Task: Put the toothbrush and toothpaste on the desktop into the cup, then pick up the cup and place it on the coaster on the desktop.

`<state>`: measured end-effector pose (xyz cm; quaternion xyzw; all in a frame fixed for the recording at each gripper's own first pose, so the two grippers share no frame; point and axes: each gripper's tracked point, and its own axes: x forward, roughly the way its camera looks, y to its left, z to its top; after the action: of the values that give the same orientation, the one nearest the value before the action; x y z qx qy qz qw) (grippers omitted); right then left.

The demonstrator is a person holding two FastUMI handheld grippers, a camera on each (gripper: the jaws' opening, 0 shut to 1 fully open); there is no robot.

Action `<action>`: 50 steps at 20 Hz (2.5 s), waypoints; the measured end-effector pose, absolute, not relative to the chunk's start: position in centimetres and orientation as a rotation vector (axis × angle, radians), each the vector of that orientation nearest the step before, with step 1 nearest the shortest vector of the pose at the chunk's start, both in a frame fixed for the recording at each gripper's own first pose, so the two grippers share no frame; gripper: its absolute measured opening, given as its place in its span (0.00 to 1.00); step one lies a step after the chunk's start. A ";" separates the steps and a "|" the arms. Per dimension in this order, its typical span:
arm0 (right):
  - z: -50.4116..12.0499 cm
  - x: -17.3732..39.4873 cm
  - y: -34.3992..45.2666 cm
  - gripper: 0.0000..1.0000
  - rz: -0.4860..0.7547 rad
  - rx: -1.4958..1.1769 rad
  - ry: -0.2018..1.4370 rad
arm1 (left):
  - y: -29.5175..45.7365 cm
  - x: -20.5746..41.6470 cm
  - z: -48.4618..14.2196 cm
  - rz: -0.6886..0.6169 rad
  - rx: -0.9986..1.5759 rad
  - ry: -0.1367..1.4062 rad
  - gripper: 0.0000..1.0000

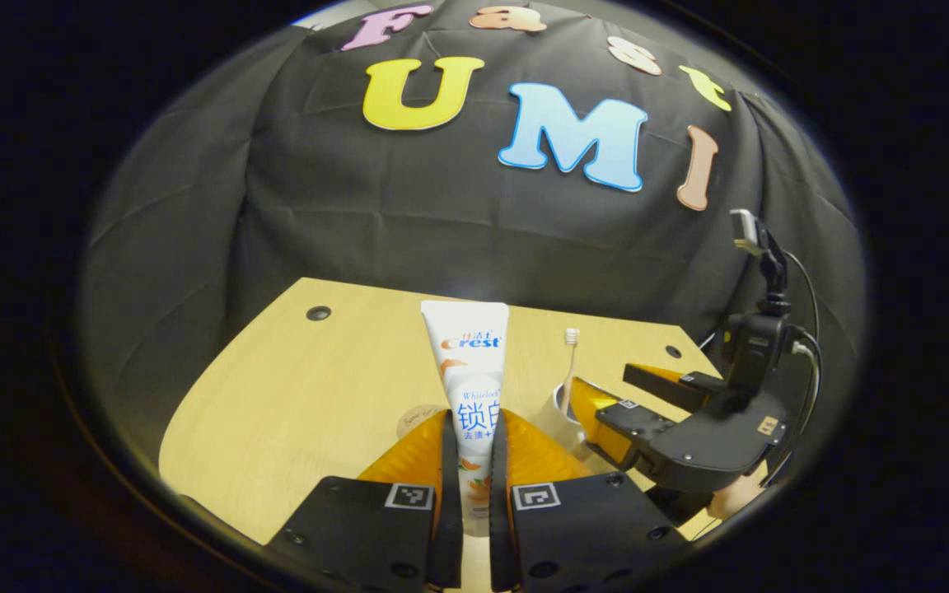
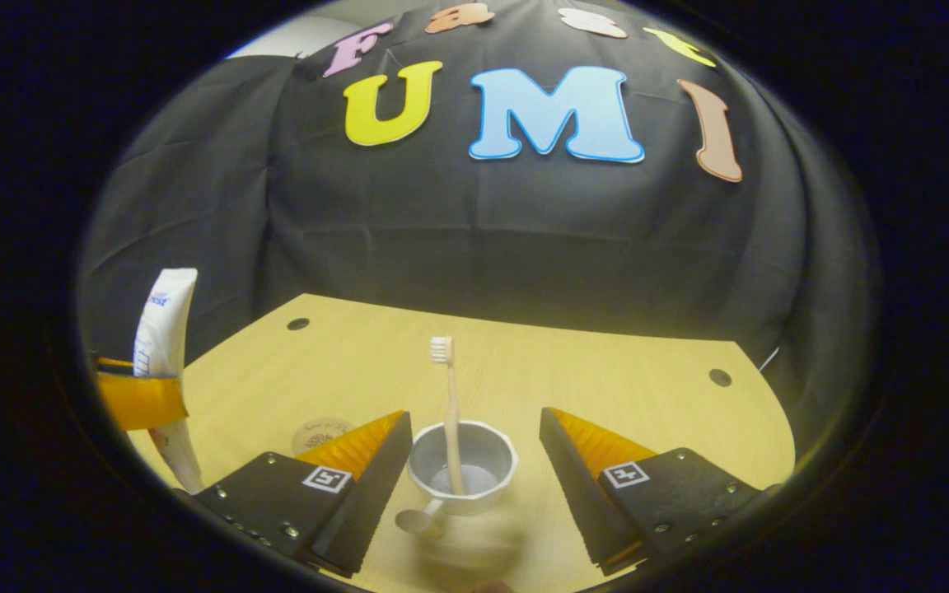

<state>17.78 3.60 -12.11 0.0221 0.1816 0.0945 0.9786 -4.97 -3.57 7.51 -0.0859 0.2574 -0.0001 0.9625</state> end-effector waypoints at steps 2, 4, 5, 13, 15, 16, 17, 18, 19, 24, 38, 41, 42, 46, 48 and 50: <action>-11.1 17.4 2.7 0.95 0.175 0.043 0.345 | -4.0 -4.4 7.5 -0.011 -0.177 0.516 0.20; -9.9 16.9 1.7 0.95 0.161 0.034 0.326 | -4.6 -3.7 7.6 -0.024 -0.178 0.505 0.20; -9.4 16.6 1.2 0.95 0.153 0.032 0.314 | -4.9 -3.3 7.5 -0.032 -0.181 0.497 0.20; -5.3 13.0 -3.2 0.95 0.067 0.050 0.253 | -8.7 1.6 8.3 -0.154 -0.242 0.361 0.20; -4.6 11.5 -4.8 0.95 0.031 0.053 0.245 | -10.1 3.3 8.9 -0.198 -0.263 0.309 0.20; -4.4 10.6 -5.6 0.95 0.013 0.061 0.247 | -10.9 4.1 9.2 -0.221 -0.283 0.279 0.20; -4.4 9.9 -6.1 0.95 -0.002 0.070 0.251 | -11.6 4.9 9.3 -0.242 -0.304 0.259 0.20; -5.3 8.9 -6.5 0.95 -0.017 0.083 0.256 | -12.3 5.5 9.3 -0.259 -0.325 0.236 0.20; -5.5 8.2 -6.9 0.95 -0.027 0.100 0.264 | -12.7 6.2 9.4 -0.270 -0.339 0.212 0.20; -8.0 5.0 -8.9 0.95 -0.103 0.139 0.335 | -15.3 9.1 8.1 -0.296 -0.306 0.127 0.20; -9.5 3.7 -8.7 0.95 -0.107 0.163 0.404 | -18.4 10.3 3.6 -0.321 -0.178 0.135 0.31; -9.6 4.1 -8.3 0.95 -0.091 0.160 0.410 | -18.7 9.9 4.2 -0.330 -0.178 0.127 0.59; -9.5 4.2 -8.2 0.95 -0.086 0.162 0.410 | -18.7 9.8 4.5 -0.331 -0.173 0.118 0.67; -9.4 4.5 -7.7 0.95 -0.069 0.164 0.405 | -18.6 9.8 6.4 -0.331 -0.169 0.066 0.89; -9.2 4.6 -7.6 0.95 -0.064 0.162 0.402 | -18.4 9.6 6.8 -0.324 -0.164 0.060 0.89; -9.2 4.7 -7.3 0.95 -0.055 0.159 0.402 | -17.9 9.0 7.2 -0.314 -0.158 0.062 0.89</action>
<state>4.68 -7.30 -9.18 0.0787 0.1995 -0.0274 0.9763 9.02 -17.93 7.22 -0.0785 0.0309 -0.1561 0.9841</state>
